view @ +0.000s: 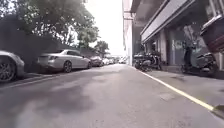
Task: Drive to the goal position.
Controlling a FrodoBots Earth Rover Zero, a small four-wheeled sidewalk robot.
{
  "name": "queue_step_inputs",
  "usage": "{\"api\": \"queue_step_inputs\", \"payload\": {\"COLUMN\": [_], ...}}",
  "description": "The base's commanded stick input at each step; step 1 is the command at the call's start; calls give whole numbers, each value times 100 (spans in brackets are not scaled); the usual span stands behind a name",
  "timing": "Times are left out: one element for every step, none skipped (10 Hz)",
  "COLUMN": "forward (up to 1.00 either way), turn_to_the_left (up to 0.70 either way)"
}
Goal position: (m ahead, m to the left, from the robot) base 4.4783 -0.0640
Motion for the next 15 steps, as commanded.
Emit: {"api": "queue_step_inputs", "payload": {"forward": [45, 45, 45, 45, 45, 45, 45, 45, 45, 45, 45, 45, 45, 45, 45], "turn_to_the_left": [0, 0, 0, 0, 0, 0, 0, 0, 0, 0, 0, 0, 0, 0, 0]}}
